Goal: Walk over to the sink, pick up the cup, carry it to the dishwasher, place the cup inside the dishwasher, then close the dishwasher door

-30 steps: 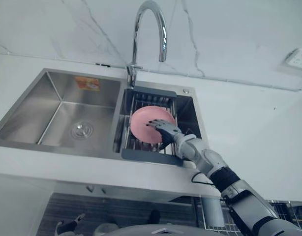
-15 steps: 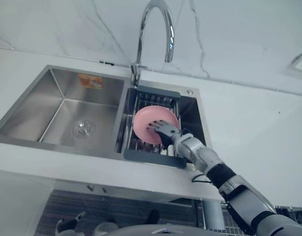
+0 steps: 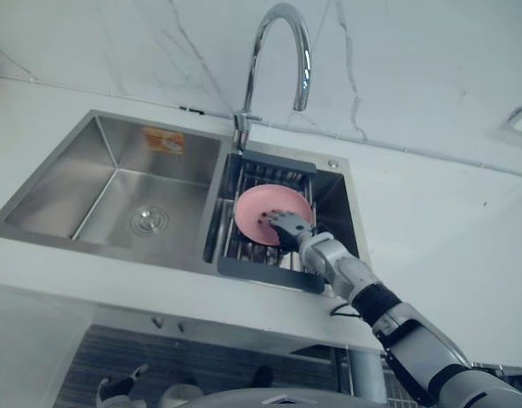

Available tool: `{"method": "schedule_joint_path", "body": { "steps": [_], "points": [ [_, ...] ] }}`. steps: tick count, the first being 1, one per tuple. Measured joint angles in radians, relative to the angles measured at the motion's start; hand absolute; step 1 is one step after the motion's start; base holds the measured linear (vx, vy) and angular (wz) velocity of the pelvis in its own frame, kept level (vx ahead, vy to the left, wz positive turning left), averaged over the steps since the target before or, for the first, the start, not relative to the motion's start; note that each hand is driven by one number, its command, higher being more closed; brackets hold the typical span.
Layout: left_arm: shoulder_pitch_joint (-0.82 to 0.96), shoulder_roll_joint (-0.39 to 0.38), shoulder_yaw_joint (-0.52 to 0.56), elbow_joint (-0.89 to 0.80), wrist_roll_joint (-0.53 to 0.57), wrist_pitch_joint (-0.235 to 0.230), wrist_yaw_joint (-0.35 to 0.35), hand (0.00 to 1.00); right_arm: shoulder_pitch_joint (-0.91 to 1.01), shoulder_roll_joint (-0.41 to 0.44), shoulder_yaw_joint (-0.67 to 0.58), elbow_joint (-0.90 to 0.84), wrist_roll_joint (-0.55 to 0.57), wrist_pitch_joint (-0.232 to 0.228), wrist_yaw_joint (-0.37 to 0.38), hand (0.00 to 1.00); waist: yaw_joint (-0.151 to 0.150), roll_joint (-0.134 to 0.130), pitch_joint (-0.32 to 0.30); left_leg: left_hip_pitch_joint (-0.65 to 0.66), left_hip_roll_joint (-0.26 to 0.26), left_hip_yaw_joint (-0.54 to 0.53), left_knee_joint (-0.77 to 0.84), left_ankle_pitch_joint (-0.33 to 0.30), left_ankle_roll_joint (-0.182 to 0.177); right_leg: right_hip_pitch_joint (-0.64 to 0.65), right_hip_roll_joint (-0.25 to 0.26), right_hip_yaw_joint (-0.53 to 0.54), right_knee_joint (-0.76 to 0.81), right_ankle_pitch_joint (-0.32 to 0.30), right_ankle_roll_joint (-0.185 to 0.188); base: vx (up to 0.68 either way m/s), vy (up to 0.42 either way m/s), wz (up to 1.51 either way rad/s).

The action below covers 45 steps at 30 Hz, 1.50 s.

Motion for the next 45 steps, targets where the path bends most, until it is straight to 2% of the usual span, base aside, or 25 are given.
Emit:
{"method": "schedule_joint_path", "body": {
  "steps": [4,5,8,10,12,14,16,19,22,24,28,31,32,33,37,45],
  "points": [
    [0.0,0.0,-0.001,0.0,0.0,0.0,0.001,0.0,0.0,0.002,0.0,0.007,-0.007,0.003,-0.042,1.0,0.0,0.004,0.003,-0.001,0.0,0.001,0.0,0.0,0.0,0.0,0.0,0.0,0.0,0.0,0.0,0.0,0.0,0.0],
    [0.0,0.0,-0.001,0.0,0.0,0.0,0.002,0.0,0.0,0.003,0.0,0.009,-0.012,0.011,-0.081,1.0,0.0,0.004,0.004,-0.001,0.0,0.002,0.0,0.0,0.0,0.0,0.0,0.0,0.0,0.0,0.0,0.0,0.0,0.0],
    [0.0,0.0,-0.001,-0.001,0.0,0.0,0.011,0.0,0.0,0.003,-0.003,0.007,-0.018,0.024,-0.12,1.0,-0.003,0.004,0.005,-0.001,0.0,0.003,0.0,0.0,0.0,0.0,0.0,0.001,0.0,0.0,0.0,0.0,0.0,0.0],
    [0.001,0.0,-0.004,-0.01,-0.002,0.001,0.012,0.0,0.004,0.004,-0.007,-0.004,-0.01,0.025,-0.127,1.0,-0.005,0.016,0.012,0.0,0.0,0.007,0.0,0.0,0.0,-0.003,0.0,0.004,0.0,0.0,-0.001,0.0,0.0,-0.04],
    [0.002,0.001,-0.031,-0.054,-0.011,0.019,0.012,0.0,0.016,0.016,-0.026,-0.012,-0.016,0.029,-0.151,1.0,-0.008,0.017,0.013,0.0,0.001,0.007,0.001,0.0,0.0,-0.003,0.002,0.004,0.0,0.0,-0.001,0.0,0.0,0.0],
    [0.005,0.002,-0.051,-0.081,-0.013,0.047,0.011,0.0,0.026,0.033,-0.028,-0.014,-0.028,0.05,-0.216,1.0,-0.014,0.017,0.013,0.0,0.002,0.008,0.002,-0.001,-0.001,-0.003,0.002,0.005,0.0,0.0,-0.001,0.0,0.0,0.0],
    [-0.007,0.001,-0.066,-0.095,-0.02,0.067,0.009,0.0,0.051,0.075,-0.074,-0.015,-0.04,0.068,-0.35,1.0,-0.02,0.022,0.017,0.0,0.002,0.009,0.002,-0.001,-0.001,-0.003,0.002,0.006,0.0,0.001,-0.001,0.0,0.0,0.0],
    [-0.007,0.005,-0.07,-0.1,-0.022,0.067,0.007,0.0,0.061,0.058,-0.092,-0.073,-0.037,0.058,-0.42,1.0,-0.022,0.031,0.022,0.002,0.002,0.014,0.004,-0.001,-0.001,-0.003,0.002,0.011,0.0,0.001,-0.001,0.0,0.0,-0.03],
    [-0.002,0.005,-0.069,-0.099,-0.035,0.058,-0.003,0.0,0.062,0.028,-0.094,-0.132,-0.011,0.037,-0.43,1.0,-0.024,0.055,0.038,0.009,0.003,0.038,0.004,-0.003,-0.005,-0.003,0.003,0.025,0.0,0.001,-0.002,0.01,0.018,-0.1],
    [0.002,0.007,-0.069,-0.098,-0.042,0.048,-0.003,0.0,0.062,0.024,-0.095,-0.139,0.004,0.022,-0.432,1.0,-0.028,0.062,0.042,0.012,0.004,0.045,0.004,-0.004,-0.006,-0.002,0.005,0.028,0.0,0.001,-0.001,0.02,0.027,-0.08],
    [-0.002,0.008,-0.07,-0.097,-0.05,0.041,-0.006,0.0,0.071,0.021,-0.098,-0.17,0.027,0.015,-0.427,1.0,-0.031,0.061,0.042,0.018,0.005,0.063,0.008,-0.006,-0.007,0.002,0.006,0.038,0.0,0.0,-0.001,0.02,0.03,-0.08],
    [-0.003,0.014,-0.07,-0.094,-0.05,0.041,-0.008,0.0,0.085,0.021,-0.098,-0.18,0.036,-0.011,-0.408,1.0,-0.032,0.06,0.041,0.018,0.005,0.065,0.015,-0.009,-0.008,0.003,0.005,0.041,0.0,0.0,-0.001,0.0,0.019,-0.03],
    [-0.003,0.015,-0.07,-0.092,-0.05,0.041,-0.011,0.0,0.088,0.021,-0.098,-0.18,0.038,-0.017,-0.391,0.0,-0.033,0.06,0.041,0.018,0.005,0.065,0.016,-0.01,-0.009,0.003,0.005,0.042,0.0,0.001,-0.001,0.0,0.0,0.0],
    [-0.004,0.017,-0.071,-0.083,-0.05,0.041,-0.012,0.0,0.09,0.02,-0.093,-0.18,0.039,-0.02,-0.348,0.0,-0.034,0.06,0.041,0.018,0.005,0.064,0.017,-0.01,-0.009,0.004,0.005,0.042,0.0,0.001,-0.001,0.0,0.0,0.0],
    [-0.003,0.019,-0.072,-0.068,-0.051,0.05,-0.012,0.0,0.091,0.018,-0.086,-0.182,0.057,-0.016,-0.262,0.0,-0.036,0.059,0.04,0.018,0.005,0.064,0.018,-0.01,-0.009,0.004,0.005,0.041,0.0,0.002,-0.002,0.0,0.0,0.0],
    [-0.012,0.021,-0.073,-0.062,-0.051,0.072,-0.012,0.0,0.104,-0.011,-0.053,-0.248,0.06,0.002,-0.164,0.0,-0.042,0.057,0.039,0.018,0.005,0.068,0.017,-0.008,-0.004,0.003,0.006,0.046,0.0,0.004,-0.003,0.0,0.0,0.0]
  ]
}}
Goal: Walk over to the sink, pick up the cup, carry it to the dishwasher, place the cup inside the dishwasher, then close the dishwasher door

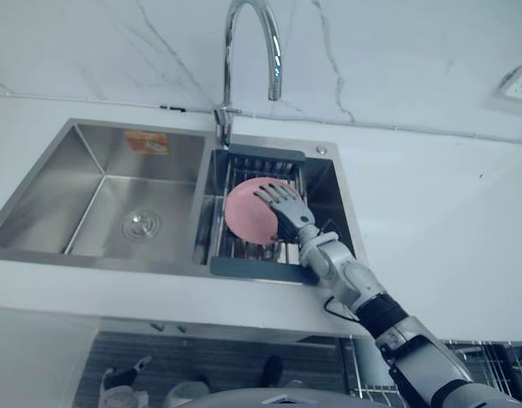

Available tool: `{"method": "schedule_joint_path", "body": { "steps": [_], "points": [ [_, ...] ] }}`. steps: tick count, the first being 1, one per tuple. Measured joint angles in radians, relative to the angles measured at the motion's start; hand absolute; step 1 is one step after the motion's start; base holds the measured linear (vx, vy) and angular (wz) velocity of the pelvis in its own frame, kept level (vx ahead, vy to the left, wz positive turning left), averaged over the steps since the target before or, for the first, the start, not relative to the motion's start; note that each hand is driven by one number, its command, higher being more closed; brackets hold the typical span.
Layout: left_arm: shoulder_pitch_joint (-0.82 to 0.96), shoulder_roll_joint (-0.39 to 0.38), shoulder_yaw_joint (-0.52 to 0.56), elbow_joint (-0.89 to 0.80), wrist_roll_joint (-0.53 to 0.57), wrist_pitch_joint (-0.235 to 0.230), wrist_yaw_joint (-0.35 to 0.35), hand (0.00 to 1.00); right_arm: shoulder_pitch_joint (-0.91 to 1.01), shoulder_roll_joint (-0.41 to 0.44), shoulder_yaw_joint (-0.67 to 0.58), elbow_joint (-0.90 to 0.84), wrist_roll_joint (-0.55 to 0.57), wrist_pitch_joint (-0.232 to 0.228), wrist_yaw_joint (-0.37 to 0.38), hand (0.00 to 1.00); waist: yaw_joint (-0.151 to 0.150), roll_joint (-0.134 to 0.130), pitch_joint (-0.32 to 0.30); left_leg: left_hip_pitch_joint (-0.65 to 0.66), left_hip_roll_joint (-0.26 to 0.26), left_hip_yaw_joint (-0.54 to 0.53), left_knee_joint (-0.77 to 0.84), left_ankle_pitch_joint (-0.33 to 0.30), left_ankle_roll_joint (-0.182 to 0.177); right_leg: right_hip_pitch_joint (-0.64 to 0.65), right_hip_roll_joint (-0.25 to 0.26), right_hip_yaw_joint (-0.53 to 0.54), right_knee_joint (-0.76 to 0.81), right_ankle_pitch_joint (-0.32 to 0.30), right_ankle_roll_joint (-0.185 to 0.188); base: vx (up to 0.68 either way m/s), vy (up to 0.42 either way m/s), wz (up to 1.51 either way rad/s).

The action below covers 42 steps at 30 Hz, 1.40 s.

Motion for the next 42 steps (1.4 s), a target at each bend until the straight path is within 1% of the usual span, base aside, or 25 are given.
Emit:
{"method": "schedule_joint_path", "body": {
  "steps": [4,6,11,13,20,29,31,33,36,38,41,42],
  "points": [
    [-0.014,0.0,-0.005,0.005,-0.001,0.009,0.0,0.0,0.0,0.001,0.01,-0.018,-0.002,-0.001,0.032,0.0,-0.007,0.0,0.0,0.0,0.001,0.007,0.0,-0.001,0.001,-0.001,0.001,0.002,0.0,0.0,0.0,0.0,0.006,-0.01],
    [-0.019,0.0,-0.006,0.005,-0.009,0.014,0.0,0.0,0.001,0.001,0.01,-0.033,-0.032,-0.002,0.055,0.0,-0.01,0.0,0.0,0.001,0.002,0.014,0.0,-0.001,0.001,-0.002,0.003,0.005,0.0,0.0,0.0,0.01,0.026,-0.05],
    [-0.029,0.0,-0.006,0.005,-0.019,0.016,0.001,0.0,0.0,0.001,0.01,-0.033,-0.037,0.001,0.072,0.0,-0.01,0.0,0.0,0.002,0.005,0.017,0.0,-0.003,0.001,-0.002,0.006,0.006,0.0,0.0,0.0,0.0,0.004,-0.01],
    [-0.029,0.0,-0.006,0.005,-0.019,0.017,0.001,0.0,0.0,0.001,0.01,-0.036,-0.037,0.002,0.092,0.0,-0.01,-0.001,0.0,0.002,0.006,0.017,0.0,-0.003,0.0,-0.002,0.007,0.006,0.0,0.0,0.0,0.0,0.0,0.0],
    [-0.03,0.0,-0.006,0.006,-0.022,0.021,0.004,0.0,0.001,0.001,0.012,-0.074,-0.037,-0.001,0.173,0.0,-0.012,-0.008,-0.005,0.002,0.008,0.018,0.0,-0.003,0.0,-0.002,0.008,0.006,0.0,0.0,0.0,0.0,0.0,0.0],
    [-0.043,0.001,-0.007,0.006,-0.036,0.046,0.01,0.0,0.0,0.0,0.023,-0.12,-0.036,0.003,0.304,0.0,-0.012,-0.014,-0.009,0.002,0.009,0.019,0.0,-0.004,-0.001,-0.003,0.009,0.007,0.0,0.0,0.0,0.0,0.0,0.0],
    [-0.047,0.001,-0.007,0.006,-0.036,0.054,0.01,0.0,0.0,0.0,0.03,-0.131,-0.036,0.01,0.31,0.0,-0.012,-0.014,-0.009,0.002,0.01,0.019,0.0,-0.004,-0.002,-0.003,0.01,0.008,0.0,0.0,0.0,0.0,0.0,0.0],
    [-0.051,0.001,-0.007,0.006,-0.036,0.059,0.01,0.0,0.0,0.0,0.036,-0.152,-0.038,0.018,0.333,0.0,-0.013,-0.014,-0.009,0.002,0.011,0.022,0.0,-0.005,-0.002,-0.004,0.011,0.009,0.0,-0.001,0.0,0.0,0.0,0.0],
    [-0.055,0.002,-0.007,0.005,-0.036,0.062,0.01,0.0,0.001,-0.001,0.036,-0.165,-0.037,0.027,0.335,0.0,-0.015,-0.015,-0.009,0.002,0.013,0.024,0.0,-0.006,-0.004,-0.005,0.014,0.012,0.0,-0.001,0.0,0.0,0.0,-0.01],
    [-0.056,0.003,-0.007,0.005,-0.036,0.063,0.01,0.0,0.013,-0.01,0.034,-0.207,-0.037,0.037,0.345,0.0,-0.015,-0.014,-0.009,0.001,0.014,0.025,0.0,-0.007,-0.005,-0.007,0.014,0.014,0.0,-0.001,0.0,0.0,0.0,-0.02],
    [-0.056,0.003,-0.007,0.006,-0.036,0.069,0.01,0.0,0.049,-0.025,0.029,-0.273,-0.031,0.037,0.359,0.0,-0.018,-0.015,-0.01,0.003,0.014,0.034,0.001,-0.007,-0.006,-0.008,0.015,0.022,0.0,0.0,-0.001,0.0,0.002,-0.08],
    [-0.057,0.004,-0.007,0.006,-0.036,0.071,0.01,0.0,0.056,-0.033,0.029,-0.291,-0.031,0.037,0.377,0.0,-0.016,-0.016,-0.013,-0.001,0.014,0.039,0.002,-0.008,-0.005,-0.015,0.016,0.033,0.0,0.001,-0.003,-0.01,0.013,-0.2]
  ]
}}
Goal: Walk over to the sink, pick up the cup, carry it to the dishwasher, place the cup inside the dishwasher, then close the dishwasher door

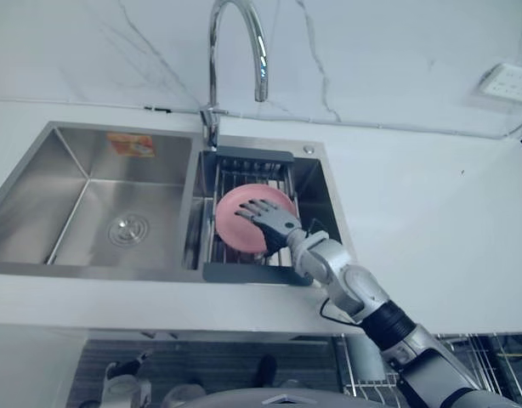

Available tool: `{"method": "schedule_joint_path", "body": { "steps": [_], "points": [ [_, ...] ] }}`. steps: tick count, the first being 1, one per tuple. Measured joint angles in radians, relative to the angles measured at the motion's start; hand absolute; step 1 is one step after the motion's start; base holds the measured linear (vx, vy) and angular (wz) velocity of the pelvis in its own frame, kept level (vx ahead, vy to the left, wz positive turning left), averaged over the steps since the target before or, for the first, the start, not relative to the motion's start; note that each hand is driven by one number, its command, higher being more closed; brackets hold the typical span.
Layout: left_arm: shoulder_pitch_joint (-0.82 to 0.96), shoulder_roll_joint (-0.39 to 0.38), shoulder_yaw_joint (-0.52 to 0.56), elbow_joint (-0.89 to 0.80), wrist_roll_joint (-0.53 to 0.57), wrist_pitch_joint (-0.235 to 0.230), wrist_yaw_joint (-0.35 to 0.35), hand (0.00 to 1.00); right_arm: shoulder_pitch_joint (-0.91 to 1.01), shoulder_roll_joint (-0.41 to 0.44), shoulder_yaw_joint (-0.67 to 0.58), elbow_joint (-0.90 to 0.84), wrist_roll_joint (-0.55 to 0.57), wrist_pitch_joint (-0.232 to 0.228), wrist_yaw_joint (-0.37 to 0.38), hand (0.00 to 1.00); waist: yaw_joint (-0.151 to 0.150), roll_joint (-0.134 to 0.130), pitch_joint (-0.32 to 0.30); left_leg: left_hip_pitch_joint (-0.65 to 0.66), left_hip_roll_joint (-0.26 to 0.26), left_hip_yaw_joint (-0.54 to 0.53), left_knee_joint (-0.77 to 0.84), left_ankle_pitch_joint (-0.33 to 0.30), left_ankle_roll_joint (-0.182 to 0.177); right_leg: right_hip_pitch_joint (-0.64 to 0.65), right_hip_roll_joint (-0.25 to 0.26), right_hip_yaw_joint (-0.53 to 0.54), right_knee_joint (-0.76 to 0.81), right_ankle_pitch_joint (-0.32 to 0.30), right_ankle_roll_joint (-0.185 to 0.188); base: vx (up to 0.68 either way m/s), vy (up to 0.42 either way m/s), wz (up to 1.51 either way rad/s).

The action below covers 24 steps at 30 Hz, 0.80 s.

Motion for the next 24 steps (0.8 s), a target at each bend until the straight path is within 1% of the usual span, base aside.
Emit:
{"method": "schedule_joint_path", "body": {
  "steps": [2,3,4,6,11,12,13,14,15,18,19,24],
  "points": [
    [-0.004,0.004,0.0,0.018,0.0,-0.001,0.0,0.0,-0.004,-0.026,-0.024,-0.067,0.015,-0.005,0.023,0.0,-0.001,-0.001,0.0,-0.007,0.0,0.01,0.0,0.001,0.001,-0.012,0.001,0.007,0.0,0.004,-0.005,-0.02,0.014,-0.17],
    [-0.005,0.008,0.002,0.033,0.0,-0.005,0.002,0.0,-0.024,-0.048,-0.05,-0.102,0.053,-0.01,0.049,0.0,-0.004,0.0,-0.001,-0.005,0.001,0.013,0.001,0.001,0.002,-0.012,0.004,0.012,0.0,0.006,-0.007,-0.02,0.008,-0.14],
    [-0.006,0.008,0.002,0.044,0.001,-0.011,0.006,0.0,-0.056,-0.068,-0.074,-0.111,0.092,-0.018,0.068,0.0,-0.003,-0.002,-0.003,-0.005,0.003,0.017,0.003,0.001,0.002,-0.014,0.007,0.02,0.0,0.007,-0.009,-0.03,0.007,-0.15],
    [-0.012,0.008,0.001,0.061,0.001,-0.018,0.015,0.0,-0.106,-0.09,-0.09,-0.111,0.131,-0.017,0.087,0.0,-0.004,-0.004,-0.007,-0.014,0.004,0.021,0.01,0.001,0.002,-0.022,0.009,0.025,0.0,0.011,-0.014,-0.04,0.003,-0.09],
    [-0.012,0.005,0.001,0.069,0.002,-0.025,0.021,0.0,-0.146,-0.101,-0.09,-0.107,0.172,-0.018,0.101,0.0,-0.004,-0.004,-0.02,-0.022,0.008,0.018,0.017,0.001,0.0,-0.025,0.013,0.024,0.0,0.014,-0.019,-0.01,0.0,0.0],
    [-0.013,0.005,0.0,0.072,0.003,-0.025,0.021,0.0,-0.147,-0.099,-0.086,-0.096,0.204,-0.011,0.103,0.0,-0.003,-0.004,-0.026,-0.025,0.008,0.018,0.019,0.002,0.0,-0.028,0.013,0.025,0.0,0.015,-0.021,0.0,0.0,0.0],
    [-0.013,0.005,-0.001,0.072,0.003,-0.025,0.021,0.0,-0.143,-0.093,-0.081,-0.09,0.208,-0.004,0.102,0.0,-0.003,-0.003,-0.033,-0.03,0.008,0.018,0.02,0.002,0.0,-0.033,0.013,0.025,0.0,0.016,-0.022,0.0,0.0,0.0],
    [-0.012,0.003,-0.001,0.072,0.003,-0.024,0.021,0.0,-0.114,-0.073,-0.076,-0.089,0.205,0.008,0.1,0.0,-0.002,-0.004,-0.048,-0.043,0.008,0.017,0.022,0.002,0.0,-0.044,0.013,0.026,0.0,0.018,-0.024,0.0,0.0,0.0],
    [-0.011,-0.002,-0.002,0.071,0.002,-0.02,0.023,0.0,-0.071,-0.045,-0.063,-0.089,0.178,0.011,0.089,0.0,-0.001,-0.002,-0.054,-0.049,0.008,0.017,0.024,0.004,0.0,-0.05,0.013,0.026,0.0,0.019,-0.025,0.0,0.03,0.01],
    [-0.011,-0.01,-0.021,0.067,0.001,0.002,0.026,0.0,0.031,0.001,-0.007,-0.09,0.099,0.01,0.067,0.0,0.0,0.005,-0.056,-0.054,0.008,0.017,0.03,0.004,0.0,-0.053,0.013,0.026,0.0,0.021,-0.027,0.0,0.022,-0.01],
    [-0.01,-0.014,-0.021,0.062,0.0,0.012,0.026,0.0,0.039,0.009,-0.009,-0.091,0.067,0.023,0.043,0.0,-0.002,0.008,-0.057,-0.054,0.008,0.018,0.032,0.004,0.0,-0.053,0.013,0.027,0.0,0.024,-0.028,0.0,0.039,-0.03],
    [-0.011,-0.014,-0.023,0.057,-0.001,0.029,0.021,0.0,0.039,-0.006,-0.026,-0.093,0.049,0.023,0.04,0.0,-0.006,0.008,-0.057,-0.054,0.008,0.019,0.037,0.004,0.0,-0.049,0.012,0.031,0.0,0.031,-0.031,-0.03,0.043,-0.02]
  ]
}}
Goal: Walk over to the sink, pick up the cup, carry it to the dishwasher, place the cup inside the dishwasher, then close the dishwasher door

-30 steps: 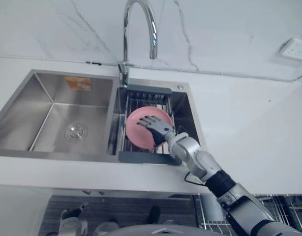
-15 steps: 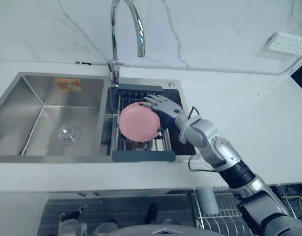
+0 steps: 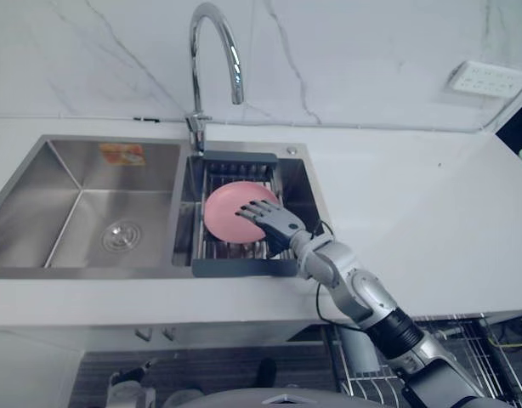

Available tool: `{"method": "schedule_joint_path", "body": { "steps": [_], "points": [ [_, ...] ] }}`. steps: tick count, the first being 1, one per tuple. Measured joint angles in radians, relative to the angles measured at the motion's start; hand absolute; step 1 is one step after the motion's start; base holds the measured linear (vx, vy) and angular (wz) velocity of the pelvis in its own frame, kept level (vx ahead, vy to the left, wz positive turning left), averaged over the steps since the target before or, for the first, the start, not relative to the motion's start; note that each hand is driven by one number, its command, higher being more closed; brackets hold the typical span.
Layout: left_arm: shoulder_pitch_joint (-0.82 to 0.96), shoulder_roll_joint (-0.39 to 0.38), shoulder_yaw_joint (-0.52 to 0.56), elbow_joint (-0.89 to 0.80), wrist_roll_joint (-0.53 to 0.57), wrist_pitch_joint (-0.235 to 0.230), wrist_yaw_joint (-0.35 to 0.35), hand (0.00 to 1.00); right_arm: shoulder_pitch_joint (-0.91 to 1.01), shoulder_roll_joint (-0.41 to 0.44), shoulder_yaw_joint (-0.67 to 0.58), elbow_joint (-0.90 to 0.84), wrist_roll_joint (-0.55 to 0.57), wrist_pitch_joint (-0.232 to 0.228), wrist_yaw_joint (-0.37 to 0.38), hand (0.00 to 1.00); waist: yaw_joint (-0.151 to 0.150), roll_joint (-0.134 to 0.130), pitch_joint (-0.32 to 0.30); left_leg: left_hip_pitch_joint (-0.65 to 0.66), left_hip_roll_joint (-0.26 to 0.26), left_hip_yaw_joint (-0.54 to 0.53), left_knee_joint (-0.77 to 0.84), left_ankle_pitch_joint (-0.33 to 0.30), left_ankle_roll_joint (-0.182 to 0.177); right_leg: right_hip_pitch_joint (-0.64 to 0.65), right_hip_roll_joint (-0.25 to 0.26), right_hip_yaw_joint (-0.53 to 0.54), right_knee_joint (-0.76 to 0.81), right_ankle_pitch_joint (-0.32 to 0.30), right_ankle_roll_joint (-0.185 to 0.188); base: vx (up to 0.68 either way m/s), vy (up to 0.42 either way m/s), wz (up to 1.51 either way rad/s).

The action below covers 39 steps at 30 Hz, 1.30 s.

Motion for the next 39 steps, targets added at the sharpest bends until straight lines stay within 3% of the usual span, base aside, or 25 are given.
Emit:
{"method": "schedule_joint_path", "body": {
  "steps": [15,31,39],
  "points": [
    [0.013,0.001,0.002,-0.003,0.0,0.003,-0.004,0.0,0.001,-0.019,-0.012,-0.013,-0.056,-0.005,-0.001,0.0,-0.004,0.012,-0.001,0.0,0.004,-0.001,-0.007,0.002,-0.01,-0.001,0.002,-0.004,0.0,-0.001,0.001,0.0,0.045,0.01],
    [0.0,0.014,0.001,-0.038,0.001,0.004,-0.004,0.0,-0.026,-0.014,0.021,0.193,-0.096,0.018,0.0,0.0,0.0,0.011,0.001,0.021,0.003,0.0,-0.019,-0.001,-0.004,0.017,0.0,-0.009,0.0,-0.012,0.016,0.01,0.02,0.01],
    [0.001,0.013,0.001,-0.038,0.001,0.0,-0.004,0.0,-0.059,0.009,0.061,0.302,-0.096,0.006,-0.058,0.0,0.006,0.011,0.005,0.022,0.002,-0.004,-0.022,-0.001,-0.004,0.017,0.0,-0.012,0.0,-0.014,0.018,0.01,0.033,0.01]
  ]
}}
